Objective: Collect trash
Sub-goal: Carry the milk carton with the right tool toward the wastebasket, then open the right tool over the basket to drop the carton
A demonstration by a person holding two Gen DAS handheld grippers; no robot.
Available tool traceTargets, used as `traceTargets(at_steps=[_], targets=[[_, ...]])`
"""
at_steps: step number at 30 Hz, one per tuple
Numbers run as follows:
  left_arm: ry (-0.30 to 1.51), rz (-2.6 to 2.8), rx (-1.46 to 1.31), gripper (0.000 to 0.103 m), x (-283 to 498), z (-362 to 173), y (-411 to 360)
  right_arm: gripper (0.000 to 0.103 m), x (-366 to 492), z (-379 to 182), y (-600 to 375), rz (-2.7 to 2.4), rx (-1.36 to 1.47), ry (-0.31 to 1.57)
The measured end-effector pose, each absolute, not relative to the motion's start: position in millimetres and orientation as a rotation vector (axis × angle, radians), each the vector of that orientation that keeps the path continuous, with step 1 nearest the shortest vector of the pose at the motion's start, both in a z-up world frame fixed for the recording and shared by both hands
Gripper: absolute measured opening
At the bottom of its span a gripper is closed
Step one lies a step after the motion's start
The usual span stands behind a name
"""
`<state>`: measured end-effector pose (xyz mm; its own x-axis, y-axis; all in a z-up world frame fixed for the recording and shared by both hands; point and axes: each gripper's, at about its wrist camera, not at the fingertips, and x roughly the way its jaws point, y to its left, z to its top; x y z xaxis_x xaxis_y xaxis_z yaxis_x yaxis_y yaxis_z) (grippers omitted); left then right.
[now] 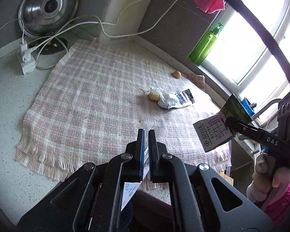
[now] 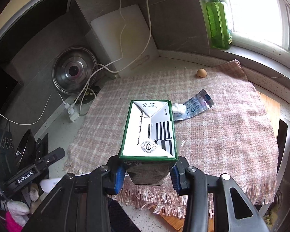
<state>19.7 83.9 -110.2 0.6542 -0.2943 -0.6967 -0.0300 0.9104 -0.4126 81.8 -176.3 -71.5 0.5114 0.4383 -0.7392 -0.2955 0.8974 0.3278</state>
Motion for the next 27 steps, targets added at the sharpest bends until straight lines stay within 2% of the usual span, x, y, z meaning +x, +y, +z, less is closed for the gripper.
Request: traceTargets(at_steps=[8,27], targets=[[0.865,-0.144,-0.359,0.001,5.6,-112.7,87.5,0.04,70.0,-73.4,-180.3,0.491,0.16,0.957],[1.055,-0.058,-0.339,0.001,-79.7,-179.8,106.7,0.04,-27.9,-141.0,-113.4,0.706,0.039,1.131]])
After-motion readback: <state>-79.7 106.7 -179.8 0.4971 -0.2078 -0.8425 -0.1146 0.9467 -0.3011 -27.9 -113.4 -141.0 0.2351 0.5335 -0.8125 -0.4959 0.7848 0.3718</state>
